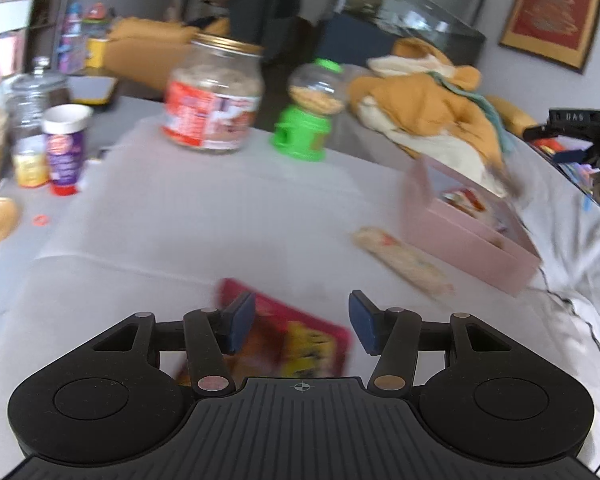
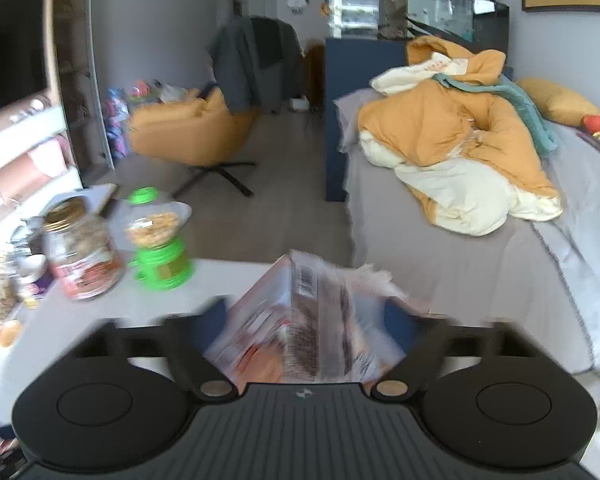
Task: Organize snacks
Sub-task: 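Carry the bun and stick packet over the pink box and open both tools, then grasp the red duck snack bag with the left tool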
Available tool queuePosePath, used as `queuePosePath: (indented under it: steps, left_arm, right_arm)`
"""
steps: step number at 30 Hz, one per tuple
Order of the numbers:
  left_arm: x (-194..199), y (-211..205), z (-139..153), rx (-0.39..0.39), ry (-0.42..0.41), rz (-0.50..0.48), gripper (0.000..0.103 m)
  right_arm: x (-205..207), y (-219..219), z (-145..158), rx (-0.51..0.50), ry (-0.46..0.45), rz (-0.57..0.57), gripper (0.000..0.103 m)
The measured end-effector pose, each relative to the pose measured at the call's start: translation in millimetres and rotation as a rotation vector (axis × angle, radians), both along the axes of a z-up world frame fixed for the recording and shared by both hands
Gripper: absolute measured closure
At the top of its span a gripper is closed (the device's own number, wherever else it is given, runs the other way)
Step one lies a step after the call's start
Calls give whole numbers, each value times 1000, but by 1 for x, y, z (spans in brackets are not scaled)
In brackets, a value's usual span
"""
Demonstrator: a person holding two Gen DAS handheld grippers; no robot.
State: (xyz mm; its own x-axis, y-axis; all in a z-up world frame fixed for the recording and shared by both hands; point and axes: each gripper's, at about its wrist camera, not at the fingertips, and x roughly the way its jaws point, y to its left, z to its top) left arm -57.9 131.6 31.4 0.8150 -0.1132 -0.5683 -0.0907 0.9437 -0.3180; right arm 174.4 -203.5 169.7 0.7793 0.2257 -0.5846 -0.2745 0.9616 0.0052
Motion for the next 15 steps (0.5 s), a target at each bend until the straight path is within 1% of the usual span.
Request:
queuePosePath:
  steps: [1, 3, 4, 7, 10, 13, 15]
  left_arm:
    - [-4, 6, 0, 2, -3, 13, 46]
    - [-11, 19, -3, -4, -4, 38, 46]
    - [-13, 23, -5, -14, 2, 52, 46]
    - [-17, 36, -11, -44, 28, 97, 46]
    - [-23, 45, -17, -62, 44, 121, 46]
    - [-28, 44, -18, -48, 47, 100, 46]
    - [-28, 39, -17, -28, 55, 74, 46]
  right_arm:
    - [9, 2, 0, -24, -2, -36, 14]
    - [15, 7, -5, -41, 17, -44, 14]
    - [15, 9, -9, -29, 37, -33, 14]
    - [6, 17, -33, 14, 133, 9, 13]
    - [-16, 41, -65, 1, 200, 73, 13]
    - [-48, 76, -95, -42, 230, 198, 14]
    - [-60, 95, -111, -58, 248, 268, 14]
